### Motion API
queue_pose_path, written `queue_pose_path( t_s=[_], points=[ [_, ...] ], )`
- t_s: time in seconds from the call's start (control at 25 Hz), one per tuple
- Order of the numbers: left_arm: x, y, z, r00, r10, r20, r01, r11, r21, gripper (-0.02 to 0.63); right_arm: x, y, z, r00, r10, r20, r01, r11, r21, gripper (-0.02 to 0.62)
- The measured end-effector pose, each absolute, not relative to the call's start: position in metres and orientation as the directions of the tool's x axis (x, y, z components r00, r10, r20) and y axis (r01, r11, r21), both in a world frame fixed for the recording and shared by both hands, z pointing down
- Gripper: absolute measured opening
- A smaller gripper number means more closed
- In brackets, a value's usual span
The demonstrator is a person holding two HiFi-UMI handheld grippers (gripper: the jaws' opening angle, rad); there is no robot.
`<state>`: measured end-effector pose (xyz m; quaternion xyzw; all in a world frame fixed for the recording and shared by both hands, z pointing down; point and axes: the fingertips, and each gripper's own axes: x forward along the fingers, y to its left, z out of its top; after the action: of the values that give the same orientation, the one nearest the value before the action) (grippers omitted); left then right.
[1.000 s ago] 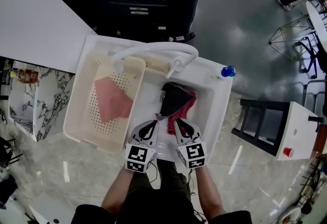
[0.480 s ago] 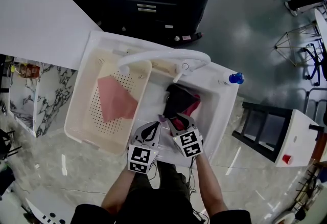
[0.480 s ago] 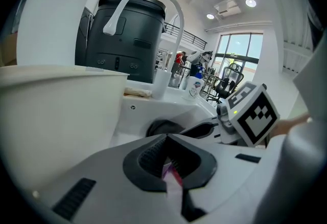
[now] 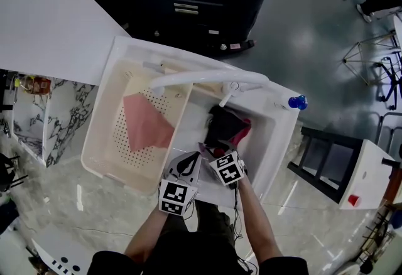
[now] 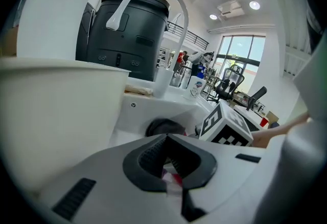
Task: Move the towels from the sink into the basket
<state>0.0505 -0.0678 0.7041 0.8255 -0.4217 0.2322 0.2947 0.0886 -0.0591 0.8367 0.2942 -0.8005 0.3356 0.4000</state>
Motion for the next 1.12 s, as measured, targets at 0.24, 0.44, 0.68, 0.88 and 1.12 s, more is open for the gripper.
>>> queue_pose_path(
  t_s=[0.24,0.44,0.68,0.88,1.12],
  points=[
    [0.050,-0.070,0.704,0.545,-0.549,0.634,-0.828,-0.471,0.304,0.003,0.090,-0.061,0.849,-0.454,-0.180,0.873,-0.735,0.630,-0.252,0.195],
    [0.048,-0.071,0.708,0.542,-0.549,0.636,-0.829,-0.472,0.300,0.003,0.091,-0.062,0.852,-0.435,-0.182,0.882,-0.734,0.638,-0.230,0.072],
    [0.047,-0.070,0.710,0.540,-0.547,0.639,-0.830,-0.474,0.295,0.003,0.091,-0.062,0.848,-0.453,-0.182,0.873,-0.736,0.630,-0.250,0.037],
    [0.048,-0.068,0.706,0.543,-0.551,0.634,-0.828,-0.480,0.292,0.003,0.095,-0.066,0.835,-0.486,-0.231,0.843,-0.760,0.588,-0.277,0.034],
    [0.054,-0.066,0.698,0.553,-0.555,0.622,-0.819,-0.498,0.285,0.003,0.108,-0.077,0.806,-0.504,-0.337,0.795,-0.793,0.545,-0.272,0.034]
  ],
)
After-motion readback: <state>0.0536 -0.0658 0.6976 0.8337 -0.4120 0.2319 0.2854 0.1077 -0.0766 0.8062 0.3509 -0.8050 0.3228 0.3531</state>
